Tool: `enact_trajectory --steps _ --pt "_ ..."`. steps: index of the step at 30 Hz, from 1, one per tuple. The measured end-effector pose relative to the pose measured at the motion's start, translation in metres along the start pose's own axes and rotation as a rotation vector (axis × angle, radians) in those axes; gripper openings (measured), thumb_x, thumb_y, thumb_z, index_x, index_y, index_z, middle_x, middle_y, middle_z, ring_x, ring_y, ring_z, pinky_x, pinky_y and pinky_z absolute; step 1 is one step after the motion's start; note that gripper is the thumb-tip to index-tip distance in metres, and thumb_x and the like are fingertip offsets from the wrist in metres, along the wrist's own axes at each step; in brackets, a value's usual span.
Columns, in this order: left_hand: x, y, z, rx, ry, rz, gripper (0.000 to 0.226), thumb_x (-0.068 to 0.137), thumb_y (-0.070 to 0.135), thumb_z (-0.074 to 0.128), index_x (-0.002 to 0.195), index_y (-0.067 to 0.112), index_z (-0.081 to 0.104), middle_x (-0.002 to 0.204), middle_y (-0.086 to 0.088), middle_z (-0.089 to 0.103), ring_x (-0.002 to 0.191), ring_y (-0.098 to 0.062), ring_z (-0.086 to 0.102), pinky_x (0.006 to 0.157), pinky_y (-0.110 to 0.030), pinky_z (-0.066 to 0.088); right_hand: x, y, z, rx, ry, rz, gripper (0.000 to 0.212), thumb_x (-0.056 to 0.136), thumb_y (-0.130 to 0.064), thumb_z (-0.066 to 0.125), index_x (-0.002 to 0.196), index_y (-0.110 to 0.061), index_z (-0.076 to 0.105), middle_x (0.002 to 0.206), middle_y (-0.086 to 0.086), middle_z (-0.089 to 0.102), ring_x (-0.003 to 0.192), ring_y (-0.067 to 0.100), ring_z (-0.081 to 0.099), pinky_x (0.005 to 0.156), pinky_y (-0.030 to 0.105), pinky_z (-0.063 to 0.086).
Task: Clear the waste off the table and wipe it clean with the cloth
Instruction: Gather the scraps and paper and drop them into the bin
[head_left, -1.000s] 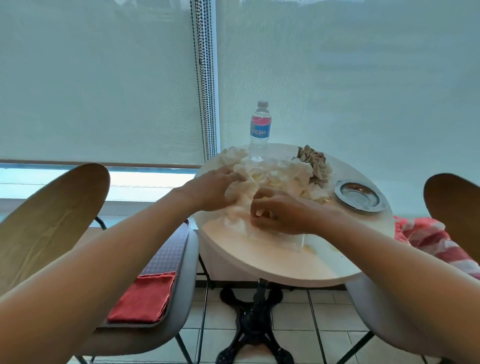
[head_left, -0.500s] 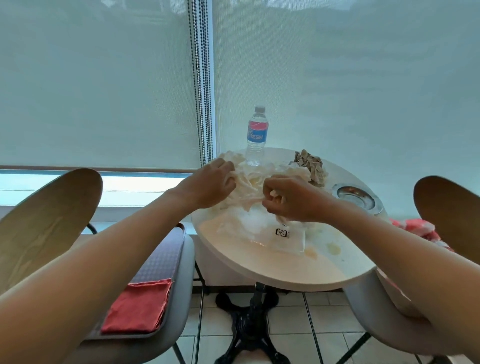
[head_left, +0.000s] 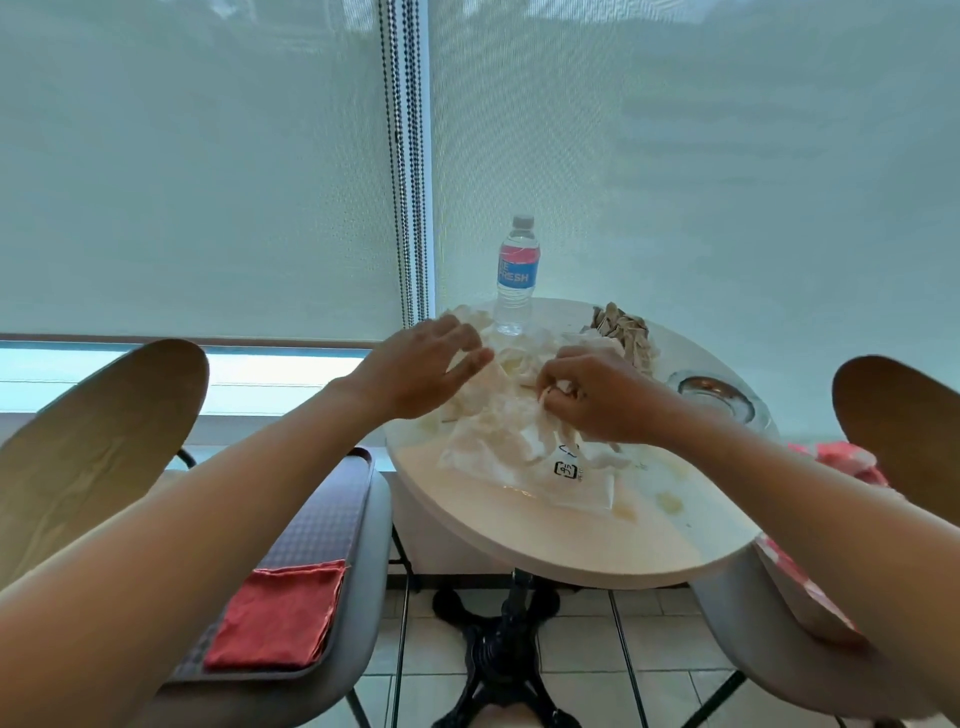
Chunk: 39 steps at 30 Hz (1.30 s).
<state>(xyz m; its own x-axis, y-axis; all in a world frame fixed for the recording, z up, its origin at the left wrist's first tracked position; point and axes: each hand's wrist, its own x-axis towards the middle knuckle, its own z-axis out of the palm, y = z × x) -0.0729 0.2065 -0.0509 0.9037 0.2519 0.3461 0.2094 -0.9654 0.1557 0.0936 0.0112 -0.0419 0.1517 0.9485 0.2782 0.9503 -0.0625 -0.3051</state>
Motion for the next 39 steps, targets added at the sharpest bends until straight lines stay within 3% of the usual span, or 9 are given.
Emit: enact_trajectory --steps 6,10,13,18,23,25,27,32,39 --pt "0.017 -0.005 0.012 0.024 -0.049 -0.017 0.048 0.096 0.047 0.053 0.140 0.029 0.045 0.146 0.000 0.045 0.130 -0.027 0.049 0.103 -0.050 0.046 -0.003 -0.004 0.009 0.027 0.008 -0.022 0.036 0.088 -0.041 0.074 0.069 -0.015 0.056 0.078 -0.001 0.056 0.063 0.007 0.047 0.061 0.016 0.039" --pt "0.025 -0.003 0.021 0.017 -0.180 -0.036 0.057 0.090 0.054 0.060 0.142 0.037 0.044 0.149 0.002 0.044 0.135 -0.025 0.045 0.108 -0.049 0.041 -0.002 -0.008 0.022 -0.045 -0.125 -0.106 0.043 0.079 -0.051 0.078 0.077 -0.015 0.055 0.097 0.005 0.068 0.081 0.020 0.061 0.073 0.029 0.048" --pt "0.026 -0.003 0.029 -0.026 -0.185 -0.020 0.048 0.090 0.045 0.064 0.135 0.036 0.052 0.142 0.001 0.049 0.129 -0.025 0.049 0.106 -0.047 0.042 -0.001 -0.010 0.030 -0.025 -0.149 -0.124 0.029 0.082 -0.035 0.078 0.087 -0.010 0.064 0.086 0.002 0.066 0.077 0.019 0.057 0.072 0.028 0.043" --pt "0.028 -0.006 0.031 -0.099 -0.123 -0.034 0.041 0.093 0.036 0.064 0.132 0.028 0.058 0.130 -0.005 0.050 0.119 -0.026 0.054 0.102 -0.042 0.043 0.000 -0.010 0.030 -0.016 -0.135 -0.087 0.016 0.080 -0.022 0.067 0.081 -0.020 0.051 0.069 -0.006 0.053 0.061 0.013 0.046 0.059 0.037 0.045" --pt "0.030 -0.009 0.023 -0.110 -0.063 0.013 0.034 0.092 0.025 0.067 0.125 0.018 0.066 0.113 -0.006 0.051 0.103 -0.025 0.059 0.095 -0.035 0.046 0.000 -0.012 0.020 0.068 -0.110 -0.020 0.032 0.085 -0.021 0.066 0.112 -0.035 0.059 0.080 -0.006 0.064 0.060 0.009 0.054 0.063 0.031 0.049" --pt "0.031 -0.011 0.018 -0.105 -0.045 0.024 0.033 0.090 0.022 0.068 0.123 0.016 0.068 0.109 -0.006 0.051 0.098 -0.027 0.060 0.091 -0.037 0.049 0.003 -0.011 0.015 0.084 -0.077 -0.035 0.032 0.088 -0.019 0.066 0.117 -0.031 0.067 0.093 -0.005 0.068 0.069 0.005 0.059 0.068 0.016 0.048" --pt "0.032 -0.010 0.011 -0.104 -0.027 0.029 0.032 0.090 0.021 0.068 0.121 0.014 0.068 0.106 -0.004 0.049 0.095 -0.028 0.061 0.090 -0.038 0.051 0.005 -0.011 0.008 0.067 -0.047 -0.050 0.023 0.090 -0.014 0.066 0.109 -0.022 0.075 0.097 -0.005 0.067 0.076 0.005 0.060 0.071 0.008 0.041" --pt "0.034 -0.004 -0.005 -0.087 0.085 0.082 0.023 0.089 0.015 0.065 0.111 0.011 0.071 0.104 -0.010 0.052 0.090 -0.027 0.060 0.085 -0.038 0.052 0.007 -0.014 -0.009 0.019 0.079 -0.057 0.012 0.090 -0.013 0.066 0.093 -0.010 0.077 0.090 0.003 0.070 0.079 0.017 0.064 0.073 0.023 0.048" --pt "0.044 0.014 -0.031 -0.096 0.150 0.145 0.014 0.093 0.011 0.049 0.095 0.006 0.062 0.083 -0.011 0.066 0.069 -0.023 0.057 0.064 -0.028 0.039 0.006 -0.025 -0.043 -0.028 0.194 0.056 0.022 0.087 -0.029 0.050 0.071 -0.018 0.060 0.063 -0.006 0.056 0.060 0.014 0.048 0.063 0.032 0.040"
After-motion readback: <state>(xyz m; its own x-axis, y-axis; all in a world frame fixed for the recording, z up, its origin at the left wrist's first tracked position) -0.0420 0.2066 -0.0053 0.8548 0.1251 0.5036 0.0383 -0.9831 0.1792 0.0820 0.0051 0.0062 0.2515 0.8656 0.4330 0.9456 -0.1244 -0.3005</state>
